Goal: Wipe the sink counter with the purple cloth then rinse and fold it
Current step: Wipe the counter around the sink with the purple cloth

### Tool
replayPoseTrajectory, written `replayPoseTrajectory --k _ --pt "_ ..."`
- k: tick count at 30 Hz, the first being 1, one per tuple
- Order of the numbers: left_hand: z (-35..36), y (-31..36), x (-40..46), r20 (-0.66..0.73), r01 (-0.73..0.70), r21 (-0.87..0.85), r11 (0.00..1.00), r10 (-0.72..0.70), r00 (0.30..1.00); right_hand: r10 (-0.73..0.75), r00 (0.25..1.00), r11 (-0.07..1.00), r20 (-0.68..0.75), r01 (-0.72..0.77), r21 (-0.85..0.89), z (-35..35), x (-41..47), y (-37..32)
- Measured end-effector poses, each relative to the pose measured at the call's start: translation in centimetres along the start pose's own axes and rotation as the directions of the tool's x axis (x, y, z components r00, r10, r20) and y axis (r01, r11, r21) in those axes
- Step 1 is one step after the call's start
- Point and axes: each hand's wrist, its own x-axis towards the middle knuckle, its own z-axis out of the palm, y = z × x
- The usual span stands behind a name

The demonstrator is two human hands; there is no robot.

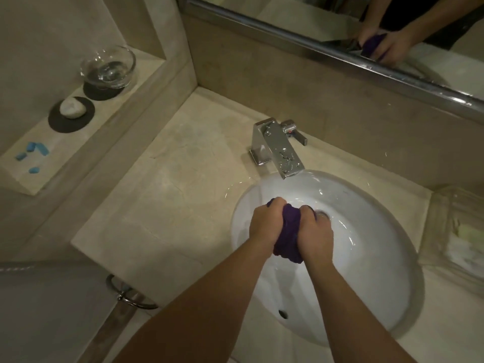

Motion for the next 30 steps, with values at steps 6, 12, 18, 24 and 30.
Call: replayPoseTrajectory --k 6,12,18,24,30 --pt "-6.5 2.8 0.5 0.024 -0.373 0.159 0.914 0.374 0.927 -0.101 0.988 0.989 0.12 0.086 0.121 0.0 -0.7 -1.1" --pt "-18.5 10.6 3.4 -0.21 -0.331 -0.382 0.863 0.268 0.94 -0.158 0.987 0.894 -0.041 0.161 0.418 0.9 -1.2 -4.8" --pt "-24.1 19.2 6.4 -0.063 -0.425 -0.59 0.687 0.485 0.872 -0.387 0.838 0.81 -0.385 0.509 0.292 2.9 -3.5 -7.3" --pt "-22.6 19.2 9.6 0.089 -0.596 0.337 0.728 0.606 0.79 -0.699 0.709 0.607 0.099 0.66 -0.443 9.6 -2.4 -6.4" --pt "-21.8 16.0 14.7 0.49 -0.613 0.788 0.049 0.553 0.674 -0.511 0.822 0.49 0.251 0.519 -0.7 13.9 0.4 -5.1"
